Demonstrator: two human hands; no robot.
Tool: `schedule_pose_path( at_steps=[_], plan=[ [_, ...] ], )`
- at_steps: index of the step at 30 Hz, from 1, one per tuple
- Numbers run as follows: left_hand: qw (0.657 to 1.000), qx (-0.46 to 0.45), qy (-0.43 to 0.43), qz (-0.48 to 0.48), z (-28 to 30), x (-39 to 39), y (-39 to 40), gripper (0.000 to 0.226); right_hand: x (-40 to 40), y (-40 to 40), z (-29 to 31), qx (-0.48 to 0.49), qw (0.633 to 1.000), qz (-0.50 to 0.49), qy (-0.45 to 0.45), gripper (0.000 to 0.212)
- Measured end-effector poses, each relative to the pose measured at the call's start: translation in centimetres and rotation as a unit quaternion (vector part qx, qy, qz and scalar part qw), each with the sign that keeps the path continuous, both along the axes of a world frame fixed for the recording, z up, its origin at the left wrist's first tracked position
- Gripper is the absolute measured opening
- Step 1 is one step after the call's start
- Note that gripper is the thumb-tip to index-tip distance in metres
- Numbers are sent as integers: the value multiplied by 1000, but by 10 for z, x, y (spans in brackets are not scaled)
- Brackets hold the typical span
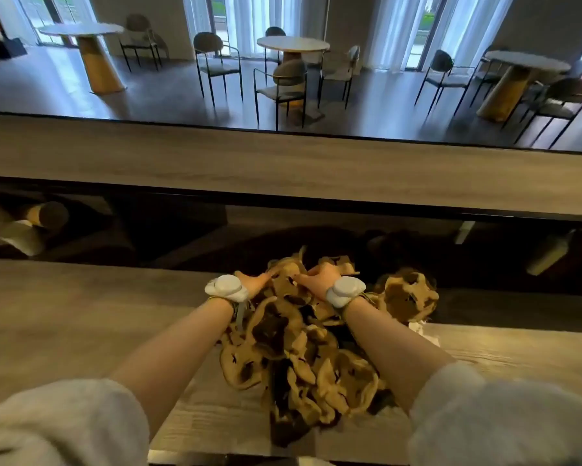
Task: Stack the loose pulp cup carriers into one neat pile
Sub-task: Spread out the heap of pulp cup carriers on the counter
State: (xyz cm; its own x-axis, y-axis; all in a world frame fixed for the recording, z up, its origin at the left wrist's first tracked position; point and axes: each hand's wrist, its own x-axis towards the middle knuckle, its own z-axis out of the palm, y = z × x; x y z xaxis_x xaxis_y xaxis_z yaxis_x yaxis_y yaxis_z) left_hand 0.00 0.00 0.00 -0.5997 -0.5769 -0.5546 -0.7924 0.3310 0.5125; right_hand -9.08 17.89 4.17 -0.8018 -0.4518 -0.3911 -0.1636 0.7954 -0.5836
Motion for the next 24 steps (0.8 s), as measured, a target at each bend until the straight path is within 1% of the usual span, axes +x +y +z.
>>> schedule_pose_path(
  at_steps=[1, 3, 5, 6, 7, 8, 10, 11, 13, 15, 18, 19, 21, 22, 23, 24],
  plan=[
    [999, 15, 15, 33, -5, 3, 0, 122, -1, -3, -1, 37, 999, 26, 17, 52],
    [993, 56, 32, 98, -31, 0, -8, 129, -4, -5, -1, 62, 995, 60, 41, 50],
    [985, 69, 35, 153, -80, -8, -26, 149, -7, -9, -4, 51, 996, 65, 22, 40],
    [982, 66, 35, 172, -77, -6, -20, 154, -9, -9, -7, 32, 998, 52, 11, 35],
    [978, 67, 38, 192, -82, -6, -20, 149, -11, -10, -11, -5, 1000, 27, -7, 30],
    [975, 65, 47, 206, -85, -6, -23, 139, -11, -9, -12, -49, 999, -4, -20, 24],
    [971, 61, 49, 226, -40, 7, 1, 116, -11, -8, -9, -115, 992, -34, -24, 15],
    [969, 54, 46, 235, -32, 9, 9, 109, -8, -6, -5, -144, 989, -34, -25, 13],
    [965, 55, 53, 251, -21, 8, 17, 97, -5, -3, 3, -193, 979, -31, -60, 10],
    [954, 55, 80, 284, -16, 4, 21, 84, -5, 1, 10, -233, 967, -35, -95, 12],
    [936, 66, 125, 322, -1, -1, 29, 79, -8, 9, 20, -272, 951, -76, -125, 25],
    [934, 70, 127, 327, 0, -1, 26, 77, -9, 8, 20, -294, 940, -96, -142, 29],
    [935, 74, 140, 317, 4, -2, 24, 72, -12, 13, 19, -317, 923, -127, -176, 33],
    [934, 76, 158, 312, 6, -3, 29, 68, -15, 21, 17, -320, 921, -130, -182, 34],
    [937, 71, 167, 300, 7, -2, 32, 60, -19, 25, 12, -331, 917, -131, -181, 34],
    [939, 65, 177, 288, 11, 0, 30, 51, -20, 26, 12, -324, 921, -134, -171, 33]
  ],
)
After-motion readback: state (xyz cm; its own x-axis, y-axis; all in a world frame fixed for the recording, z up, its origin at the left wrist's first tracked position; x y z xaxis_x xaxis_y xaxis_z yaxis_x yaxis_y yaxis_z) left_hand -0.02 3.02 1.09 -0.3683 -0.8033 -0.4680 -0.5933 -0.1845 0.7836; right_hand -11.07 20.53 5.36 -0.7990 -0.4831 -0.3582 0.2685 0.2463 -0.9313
